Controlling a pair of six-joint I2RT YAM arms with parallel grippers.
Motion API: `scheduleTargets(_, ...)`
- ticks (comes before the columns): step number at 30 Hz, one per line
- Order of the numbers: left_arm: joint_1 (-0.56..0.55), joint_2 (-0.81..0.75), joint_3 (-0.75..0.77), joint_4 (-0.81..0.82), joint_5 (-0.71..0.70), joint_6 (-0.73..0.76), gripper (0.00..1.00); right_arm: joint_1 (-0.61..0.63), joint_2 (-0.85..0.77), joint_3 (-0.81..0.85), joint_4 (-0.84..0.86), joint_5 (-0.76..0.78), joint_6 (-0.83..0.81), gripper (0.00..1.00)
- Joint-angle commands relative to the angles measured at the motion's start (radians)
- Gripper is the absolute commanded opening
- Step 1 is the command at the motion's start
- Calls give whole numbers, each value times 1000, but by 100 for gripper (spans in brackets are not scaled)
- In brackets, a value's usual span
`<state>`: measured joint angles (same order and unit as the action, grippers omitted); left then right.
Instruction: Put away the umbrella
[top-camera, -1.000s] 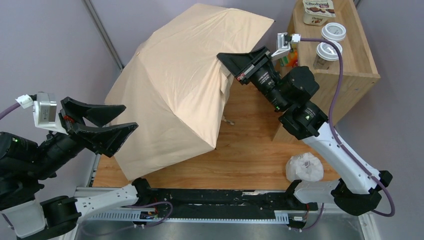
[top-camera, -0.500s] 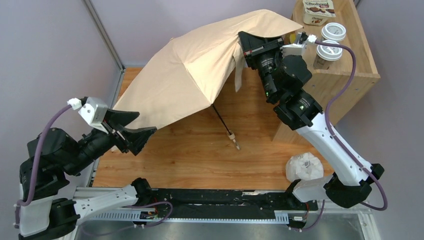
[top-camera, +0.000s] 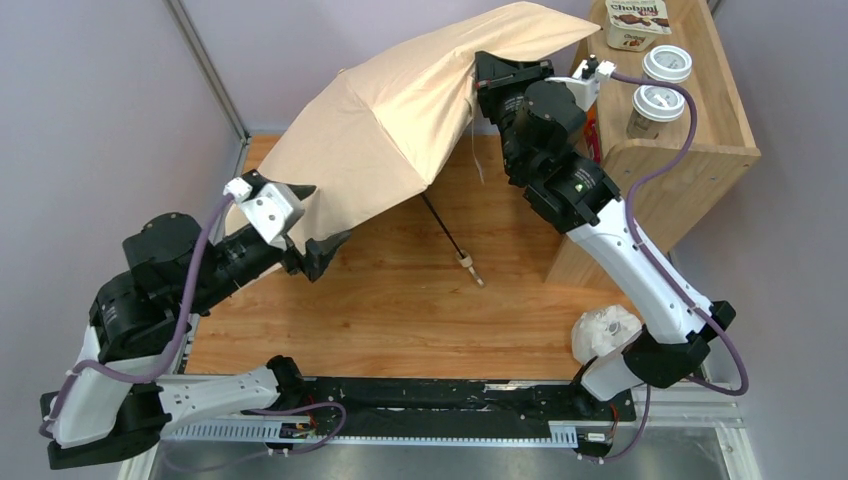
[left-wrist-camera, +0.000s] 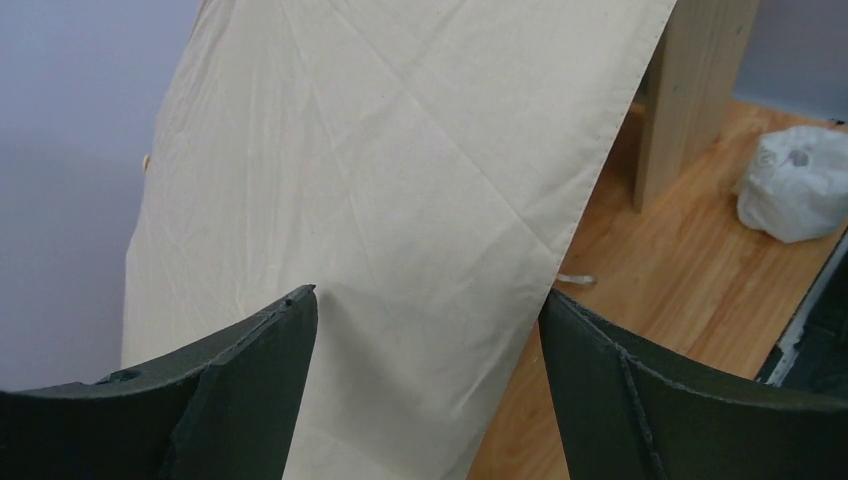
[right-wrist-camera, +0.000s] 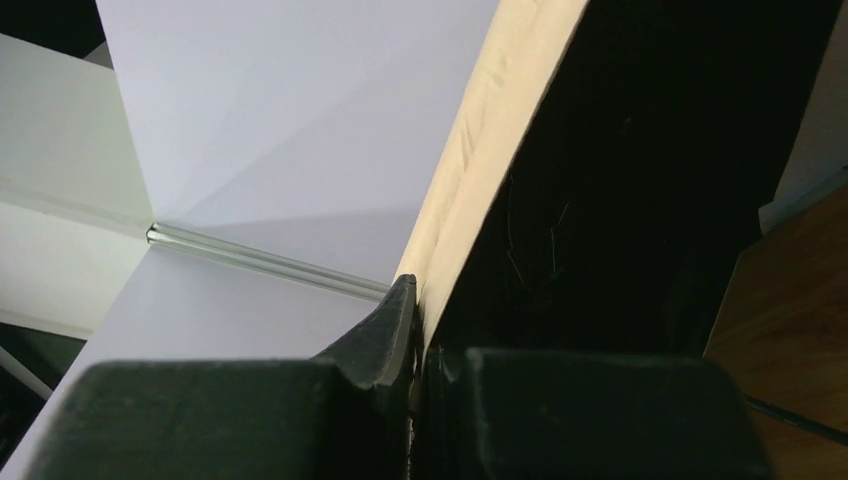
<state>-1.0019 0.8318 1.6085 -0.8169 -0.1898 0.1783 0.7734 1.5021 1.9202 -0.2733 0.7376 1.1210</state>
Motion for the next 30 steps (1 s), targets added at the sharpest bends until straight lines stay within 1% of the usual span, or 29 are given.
scheduleTargets(1,-3,7,-21,78,-57,177,88,-13,36,75,-84,78,83,11)
scheduleTargets(3,-3,24,-28,90,-97,205,88,-16,46,91,-98,74,97,15)
scheduleTargets(6,-3,46,-35,79,-106,242,88,-16,52,100,-109,65,112,14)
scheduleTargets(8,-3,47,-42,108,-212,240,87,-14,61,114,-113,45,96,14)
scheduleTargets(9,-4,52,-45,126,-288,239,76,-16,67,126,-124,37,94,14)
scheduleTargets(10,-3,53,-38,131,-306,242,66,-14,70,132,-132,20,89,15)
scheduleTargets(11,-3,59,-32,136,-336,228,43,-17,70,129,-121,-1,68,17)
scheduleTargets(12,-4,61,-21,145,-345,224,27,-14,72,135,-110,-32,30,20)
scheduleTargets(13,-4,61,-21,153,-349,216,1,-14,76,151,-118,-68,-10,26)
scheduleTargets(14,-4,59,-19,159,-349,214,0,-14,76,161,-124,-110,-77,38)
scheduleTargets(16,-3,50,-13,174,-346,213,0,-13,61,168,-141,-212,-231,58)
scheduleTargets(19,-3,44,1,179,-344,199,0,0,-14,97,-197,-399,-505,92)
scheduleTargets(20,-3,44,2,179,-343,196,0,16,-52,41,-220,-434,-594,97)
scheduleTargets(21,-3,44,4,179,-329,190,0,32,-107,-49,-215,-476,-677,100)
scheduleTargets(22,-3,44,10,174,-312,181,0,56,-164,-146,-199,-525,-772,100)
scheduleTargets(23,-3,46,13,170,-303,175,0,87,-231,-258,-196,-523,-824,100)
scheduleTargets(25,-3,43,25,165,-283,167,0,174,-365,-489,-129,-512,-970,100)
scheduleTargets(26,-3,44,30,162,-274,161,0,217,-429,-607,-88,-465,-1009,100)
scheduleTargets(28,-4,46,47,147,-264,156,0,294,-537,-792,-2,-403,-1081,100)
scheduleTargets(30,-3,56,79,116,-258,152,0,313,-627,-900,54,-405,-1060,100)
